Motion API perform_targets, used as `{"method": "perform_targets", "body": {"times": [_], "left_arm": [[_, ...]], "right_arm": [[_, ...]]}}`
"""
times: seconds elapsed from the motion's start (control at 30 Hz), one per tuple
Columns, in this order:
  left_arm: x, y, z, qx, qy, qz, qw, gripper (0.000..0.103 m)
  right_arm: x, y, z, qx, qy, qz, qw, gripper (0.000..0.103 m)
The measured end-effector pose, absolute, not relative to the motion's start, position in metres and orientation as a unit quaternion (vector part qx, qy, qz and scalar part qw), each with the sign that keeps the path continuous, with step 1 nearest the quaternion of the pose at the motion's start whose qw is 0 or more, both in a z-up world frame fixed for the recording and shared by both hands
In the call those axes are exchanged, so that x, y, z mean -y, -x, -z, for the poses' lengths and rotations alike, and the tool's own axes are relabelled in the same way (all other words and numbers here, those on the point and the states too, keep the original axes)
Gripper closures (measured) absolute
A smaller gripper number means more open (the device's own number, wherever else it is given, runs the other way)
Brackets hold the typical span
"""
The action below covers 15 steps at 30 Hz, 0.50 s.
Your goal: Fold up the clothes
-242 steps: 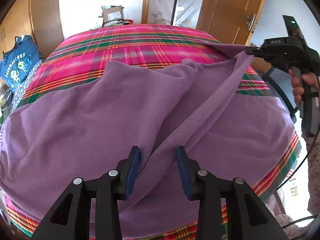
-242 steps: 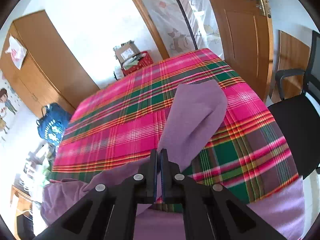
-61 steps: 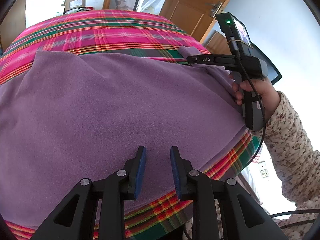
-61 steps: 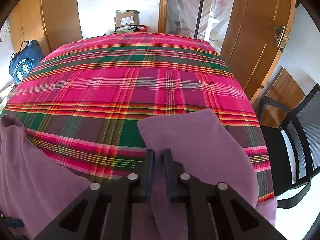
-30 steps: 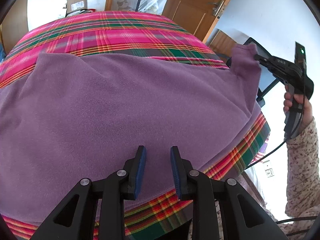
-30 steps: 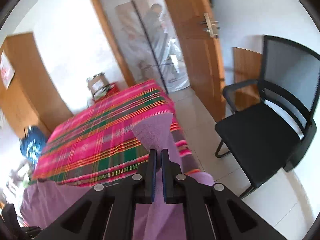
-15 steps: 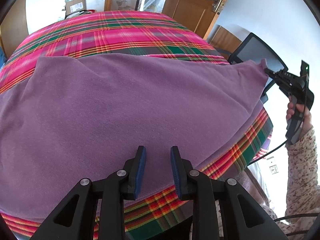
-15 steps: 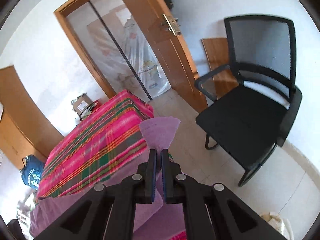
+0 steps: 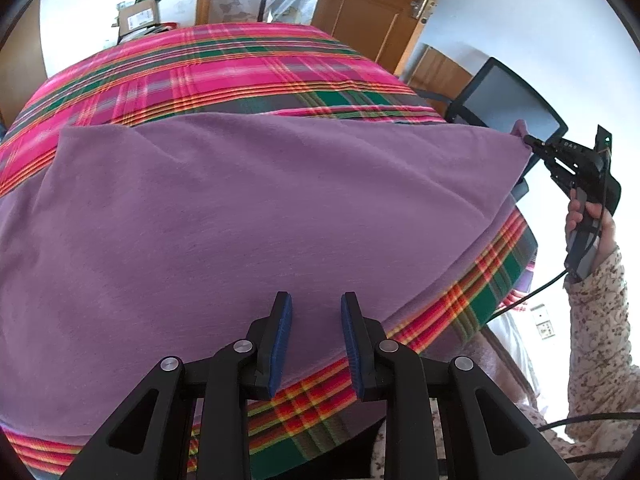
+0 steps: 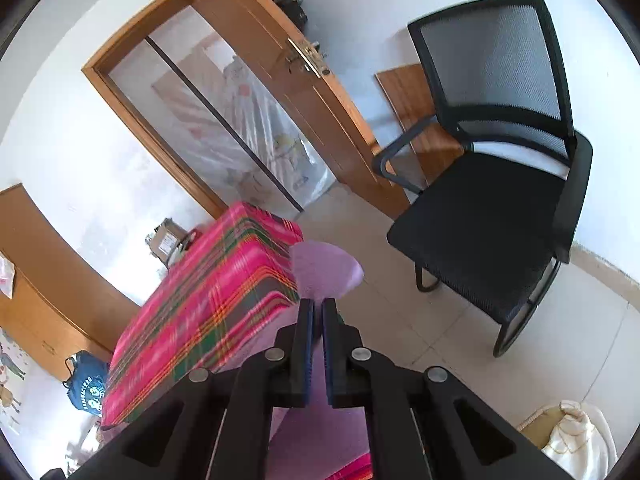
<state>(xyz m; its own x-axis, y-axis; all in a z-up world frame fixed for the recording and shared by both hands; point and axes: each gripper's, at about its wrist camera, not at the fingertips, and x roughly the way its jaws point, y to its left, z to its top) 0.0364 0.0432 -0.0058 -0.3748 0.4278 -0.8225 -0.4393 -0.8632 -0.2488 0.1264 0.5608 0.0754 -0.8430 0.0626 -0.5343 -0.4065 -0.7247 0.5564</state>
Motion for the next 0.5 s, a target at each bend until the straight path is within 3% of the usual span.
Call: {"method": "perform_targets", "body": {"times": [0.2,0.5], "left_arm": [[-0.058,-0.041,0.002,-0.022,0.489,-0.823,0.286,0.077],[-0.071,-0.043,0.002,-0.055,0.491,-0.816,0.298,0.077]], "right_arm": [[-0.556,-0.135,-0.092,-0.339,0.230,-0.903,0.129,0.098],[-0.569,-0.146,-0.044,-0.371,0.273,-0.872,0.163,0.098]]}}
